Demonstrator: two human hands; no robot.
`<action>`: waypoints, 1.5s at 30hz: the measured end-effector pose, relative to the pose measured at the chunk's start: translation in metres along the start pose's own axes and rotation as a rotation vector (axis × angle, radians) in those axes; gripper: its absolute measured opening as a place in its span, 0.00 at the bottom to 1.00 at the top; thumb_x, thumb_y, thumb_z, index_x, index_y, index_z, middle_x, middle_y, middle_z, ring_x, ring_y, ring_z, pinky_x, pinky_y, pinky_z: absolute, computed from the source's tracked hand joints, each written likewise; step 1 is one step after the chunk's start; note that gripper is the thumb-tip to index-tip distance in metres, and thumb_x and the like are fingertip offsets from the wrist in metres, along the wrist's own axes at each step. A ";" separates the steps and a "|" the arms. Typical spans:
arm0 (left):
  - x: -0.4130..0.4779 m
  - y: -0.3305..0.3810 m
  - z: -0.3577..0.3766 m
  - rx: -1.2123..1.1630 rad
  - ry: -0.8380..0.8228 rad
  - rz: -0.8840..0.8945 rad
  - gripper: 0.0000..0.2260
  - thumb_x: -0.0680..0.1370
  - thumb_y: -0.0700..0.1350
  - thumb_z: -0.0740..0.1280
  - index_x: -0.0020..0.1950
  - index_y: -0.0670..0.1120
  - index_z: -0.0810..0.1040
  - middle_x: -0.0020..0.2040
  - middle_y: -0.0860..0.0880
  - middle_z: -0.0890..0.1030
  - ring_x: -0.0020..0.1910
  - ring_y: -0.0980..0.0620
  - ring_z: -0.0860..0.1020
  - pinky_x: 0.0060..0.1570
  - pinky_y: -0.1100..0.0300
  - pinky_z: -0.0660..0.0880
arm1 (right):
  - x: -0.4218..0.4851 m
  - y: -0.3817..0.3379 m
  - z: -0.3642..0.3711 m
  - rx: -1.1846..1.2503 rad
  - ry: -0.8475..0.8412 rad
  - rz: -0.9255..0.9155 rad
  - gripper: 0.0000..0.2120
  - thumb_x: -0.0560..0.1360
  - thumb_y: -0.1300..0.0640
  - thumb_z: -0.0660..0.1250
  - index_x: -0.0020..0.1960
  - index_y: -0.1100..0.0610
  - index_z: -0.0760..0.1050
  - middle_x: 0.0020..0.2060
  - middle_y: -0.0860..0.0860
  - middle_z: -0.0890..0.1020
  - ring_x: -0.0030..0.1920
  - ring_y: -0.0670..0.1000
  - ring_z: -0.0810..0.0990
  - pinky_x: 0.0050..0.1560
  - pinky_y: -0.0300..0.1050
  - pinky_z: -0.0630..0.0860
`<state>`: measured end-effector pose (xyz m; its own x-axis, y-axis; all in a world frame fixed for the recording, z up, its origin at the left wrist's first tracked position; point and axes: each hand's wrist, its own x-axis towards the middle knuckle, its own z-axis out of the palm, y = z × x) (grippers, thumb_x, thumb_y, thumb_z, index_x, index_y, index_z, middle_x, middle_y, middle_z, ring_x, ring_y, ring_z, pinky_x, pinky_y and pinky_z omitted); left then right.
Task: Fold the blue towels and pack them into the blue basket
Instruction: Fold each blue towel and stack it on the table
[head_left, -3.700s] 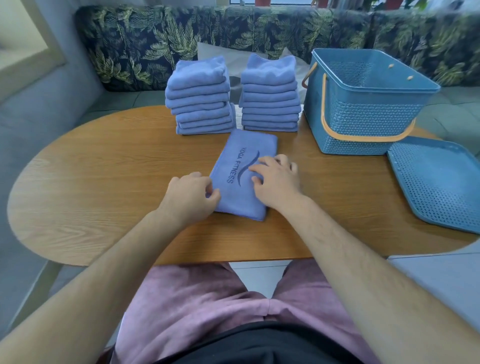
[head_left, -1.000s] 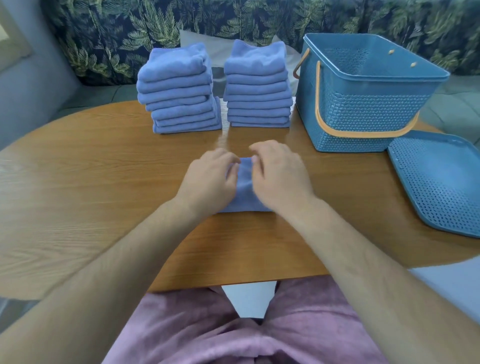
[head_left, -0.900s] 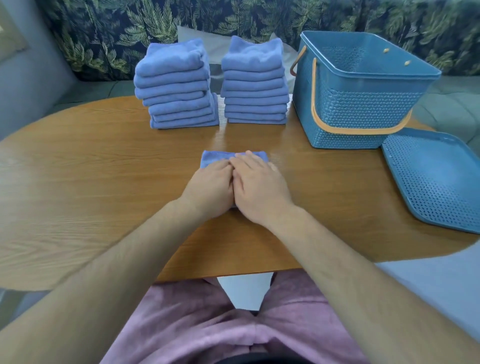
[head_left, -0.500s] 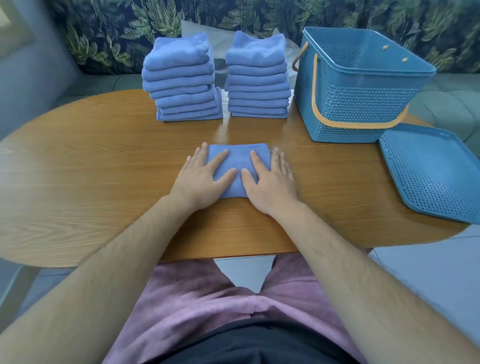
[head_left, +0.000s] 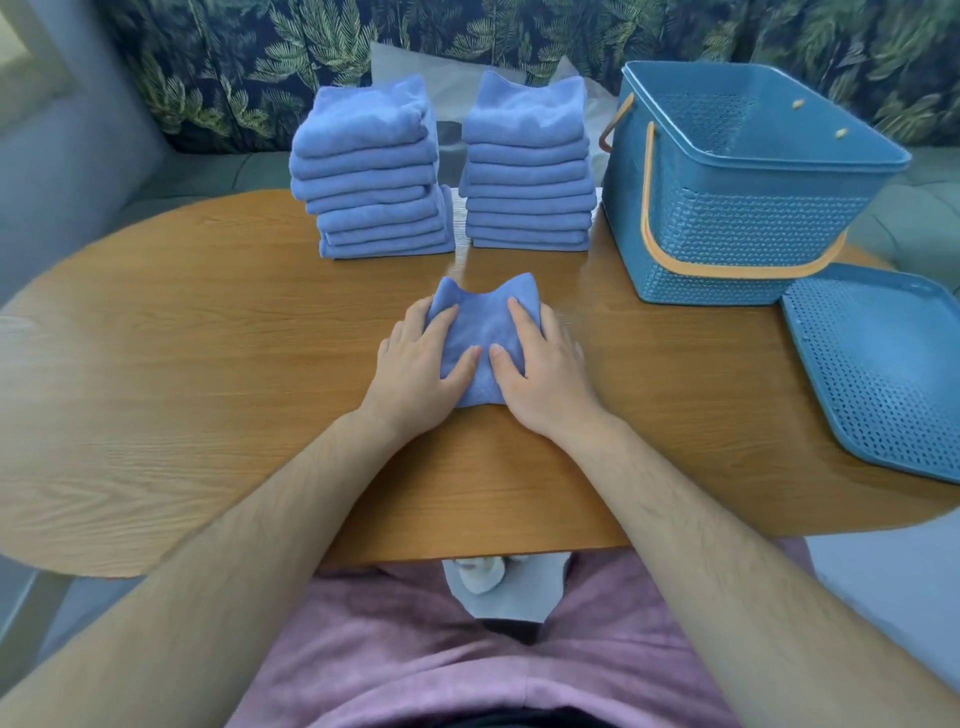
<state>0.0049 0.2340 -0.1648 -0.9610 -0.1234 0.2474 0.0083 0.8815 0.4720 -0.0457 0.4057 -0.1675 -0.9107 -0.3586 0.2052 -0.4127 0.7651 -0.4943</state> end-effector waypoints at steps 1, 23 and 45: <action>0.006 0.000 0.001 -0.022 0.005 0.010 0.33 0.77 0.65 0.55 0.75 0.45 0.69 0.74 0.47 0.66 0.68 0.46 0.70 0.67 0.47 0.69 | 0.007 0.001 0.000 -0.003 0.002 -0.006 0.30 0.82 0.43 0.57 0.81 0.52 0.57 0.73 0.51 0.65 0.72 0.53 0.66 0.73 0.52 0.62; 0.061 0.003 0.010 0.008 -0.064 0.079 0.23 0.83 0.51 0.59 0.75 0.41 0.71 0.78 0.49 0.66 0.60 0.42 0.74 0.62 0.48 0.71 | 0.058 0.017 -0.001 -0.150 0.007 -0.162 0.22 0.82 0.51 0.59 0.75 0.54 0.72 0.77 0.48 0.69 0.63 0.61 0.73 0.63 0.56 0.70; 0.144 0.095 -0.177 -0.364 -0.303 -0.213 0.22 0.76 0.41 0.70 0.70 0.43 0.73 0.74 0.54 0.68 0.70 0.50 0.66 0.68 0.73 0.55 | 0.129 -0.094 -0.192 0.040 -0.331 -0.037 0.29 0.77 0.51 0.68 0.74 0.64 0.70 0.76 0.55 0.69 0.72 0.61 0.66 0.75 0.55 0.62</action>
<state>-0.0835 0.2188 0.0653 -0.9884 -0.0975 -0.1166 -0.1520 0.6287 0.7626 -0.1277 0.3899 0.0675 -0.8361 -0.5454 -0.0587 -0.4386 0.7290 -0.5255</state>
